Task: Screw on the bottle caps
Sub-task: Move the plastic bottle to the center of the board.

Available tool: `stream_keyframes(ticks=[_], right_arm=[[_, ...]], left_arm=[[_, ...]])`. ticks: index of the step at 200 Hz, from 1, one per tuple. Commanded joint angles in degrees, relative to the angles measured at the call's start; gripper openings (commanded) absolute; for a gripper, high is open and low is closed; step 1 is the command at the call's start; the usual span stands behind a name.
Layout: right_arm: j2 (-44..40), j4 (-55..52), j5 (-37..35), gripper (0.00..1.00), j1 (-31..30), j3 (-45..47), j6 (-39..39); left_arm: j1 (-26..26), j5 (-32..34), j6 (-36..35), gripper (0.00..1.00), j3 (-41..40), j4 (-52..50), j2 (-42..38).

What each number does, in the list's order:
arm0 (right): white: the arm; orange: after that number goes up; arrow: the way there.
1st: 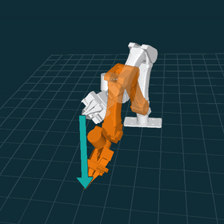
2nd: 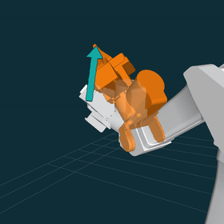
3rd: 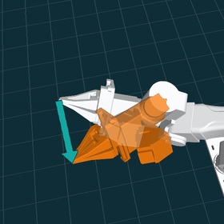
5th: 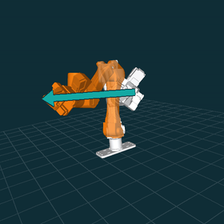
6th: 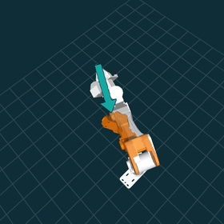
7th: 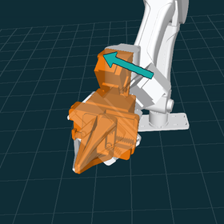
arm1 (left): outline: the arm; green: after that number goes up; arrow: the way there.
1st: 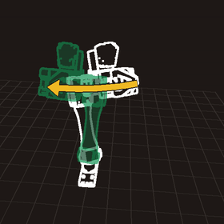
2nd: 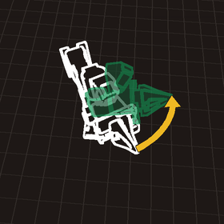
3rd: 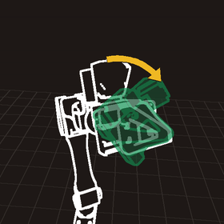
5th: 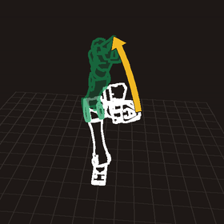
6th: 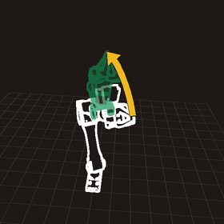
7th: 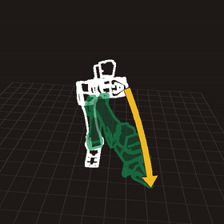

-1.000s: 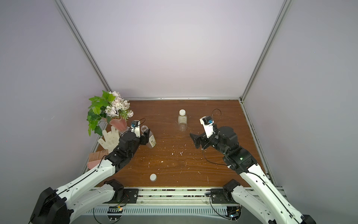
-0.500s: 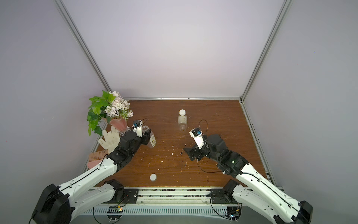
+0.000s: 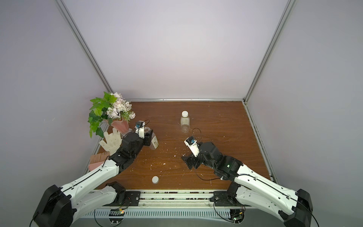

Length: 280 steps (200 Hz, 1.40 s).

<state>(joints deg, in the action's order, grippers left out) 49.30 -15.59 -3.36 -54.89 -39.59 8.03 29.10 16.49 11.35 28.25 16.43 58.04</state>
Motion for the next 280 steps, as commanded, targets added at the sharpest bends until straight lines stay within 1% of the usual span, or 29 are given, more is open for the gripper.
stream_keyframes(ticks=[1,55,62,72,80,102,132,158,191,212,223,240,265,280], right_arm=[[-0.3,3.2,-2.1,0.93,-0.6,0.9,1.0],[-0.5,2.9,-3.6,0.93,-0.9,1.4,1.1],[-0.5,2.9,-3.6,0.93,-0.8,1.3,1.0],[-0.3,2.9,-3.8,0.93,-0.9,1.0,0.9],[-0.1,2.8,-3.8,0.93,-0.9,0.8,0.9],[-0.1,2.9,-4.0,0.93,-0.9,0.6,0.9],[-0.3,3.3,-4.2,0.93,-0.9,0.9,1.0],[-1.1,2.9,-4.8,0.93,-0.9,1.1,0.8],[-1.9,2.8,-4.9,0.94,-0.8,1.4,0.3],[-1.7,2.9,-4.8,0.94,-0.9,1.2,0.1],[-1.7,3.0,-4.7,0.94,-0.9,1.2,0.1],[-1.7,3.1,-4.5,0.93,-0.9,1.2,0.1],[-1.8,3.0,-4.4,0.93,-0.9,1.5,0.4],[-1.7,2.9,-4.1,0.93,-0.9,1.5,0.6]], left_arm=[[-0.6,-1.3,-0.8,0.46,1.8,1.2,0.1],[-0.5,-1.6,0.2,0.48,1.6,1.0,-0.5],[-0.5,-1.5,0.3,0.51,1.6,0.8,-0.8],[-0.5,-1.2,0.8,0.62,1.6,0.3,-1.2],[-0.5,-0.7,1.2,0.68,1.3,0.2,-1.7],[-0.6,0.3,1.7,0.79,0.5,-0.3,-3.2],[-0.6,2.0,2.3,0.85,0.4,-1.9,-3.8],[-0.7,3.1,3.0,0.93,0.5,-3.4,-4.8],[-0.7,3.4,3.2,0.96,1.0,-4.2,-3.3],[-0.8,3.1,3.3,0.95,1.4,-3.7,-1.4],[-0.8,2.9,3.3,0.93,1.7,-3.1,-0.3],[-0.7,2.3,2.9,0.84,2.1,-2.0,1.1],[-0.7,2.0,2.0,0.68,3.1,-0.6,2.7],[-0.7,1.8,1.2,0.61,3.5,0.3,3.3]])
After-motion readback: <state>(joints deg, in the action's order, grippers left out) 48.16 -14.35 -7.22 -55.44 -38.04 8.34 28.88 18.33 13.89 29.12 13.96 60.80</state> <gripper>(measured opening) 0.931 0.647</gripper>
